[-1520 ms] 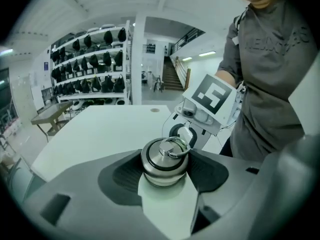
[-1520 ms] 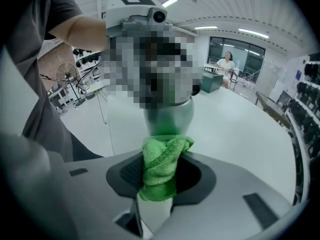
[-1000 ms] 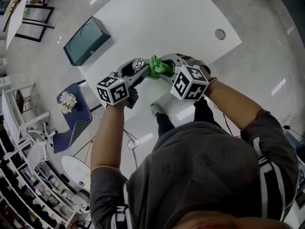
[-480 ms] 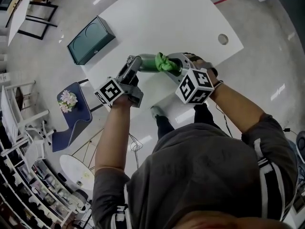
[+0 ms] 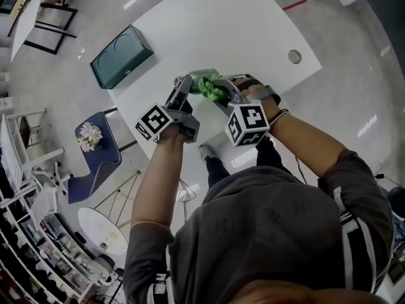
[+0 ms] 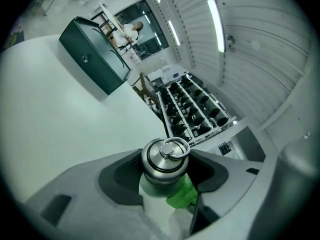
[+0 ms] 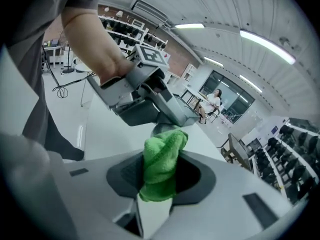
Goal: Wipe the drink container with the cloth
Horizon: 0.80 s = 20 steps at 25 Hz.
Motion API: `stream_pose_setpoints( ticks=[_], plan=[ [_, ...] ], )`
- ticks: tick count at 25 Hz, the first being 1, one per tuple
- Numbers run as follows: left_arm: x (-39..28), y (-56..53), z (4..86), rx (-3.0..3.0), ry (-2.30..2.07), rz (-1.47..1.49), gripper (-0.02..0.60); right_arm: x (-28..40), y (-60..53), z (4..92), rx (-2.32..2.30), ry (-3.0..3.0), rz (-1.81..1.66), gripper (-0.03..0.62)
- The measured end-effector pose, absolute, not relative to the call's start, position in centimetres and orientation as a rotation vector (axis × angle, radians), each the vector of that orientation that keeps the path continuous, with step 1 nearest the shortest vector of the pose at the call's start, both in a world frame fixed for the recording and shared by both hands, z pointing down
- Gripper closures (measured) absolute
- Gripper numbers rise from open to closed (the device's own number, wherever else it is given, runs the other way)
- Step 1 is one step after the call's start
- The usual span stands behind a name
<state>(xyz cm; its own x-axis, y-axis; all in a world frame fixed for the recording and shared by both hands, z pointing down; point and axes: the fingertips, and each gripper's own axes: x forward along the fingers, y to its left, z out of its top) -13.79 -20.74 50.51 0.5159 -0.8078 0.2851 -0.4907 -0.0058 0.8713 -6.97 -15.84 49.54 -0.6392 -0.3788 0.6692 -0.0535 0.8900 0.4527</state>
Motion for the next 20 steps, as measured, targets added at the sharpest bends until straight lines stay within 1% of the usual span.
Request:
stream_pose_setpoints(
  ticks=[6,12,16,20],
  plan=[
    [-14.6,-20.8,49.8,1.613,-1.109,-0.475,0.33,-3.9,-17.6,52.4,0.361,-2.13,-0.45,0.477],
    [-16.1,-21.1,49.6,1.441,-1.088,-0.735,0.33,-6.2,-15.4,48.8,0.362,-2.341,-0.299,0.477],
    [-14.5,-21.8,47.9,1.544,-1.03,-0.758,0.33,-7.7,-14.6,50.0,0.285,-2.365,-0.219,0.477],
    [-13.1,-21.5,47.5,1.608,-1.02,-0.685,0.33,-8.2,-14.9,50.9,0.288,-2.349,-0.215,0.477]
  ],
)
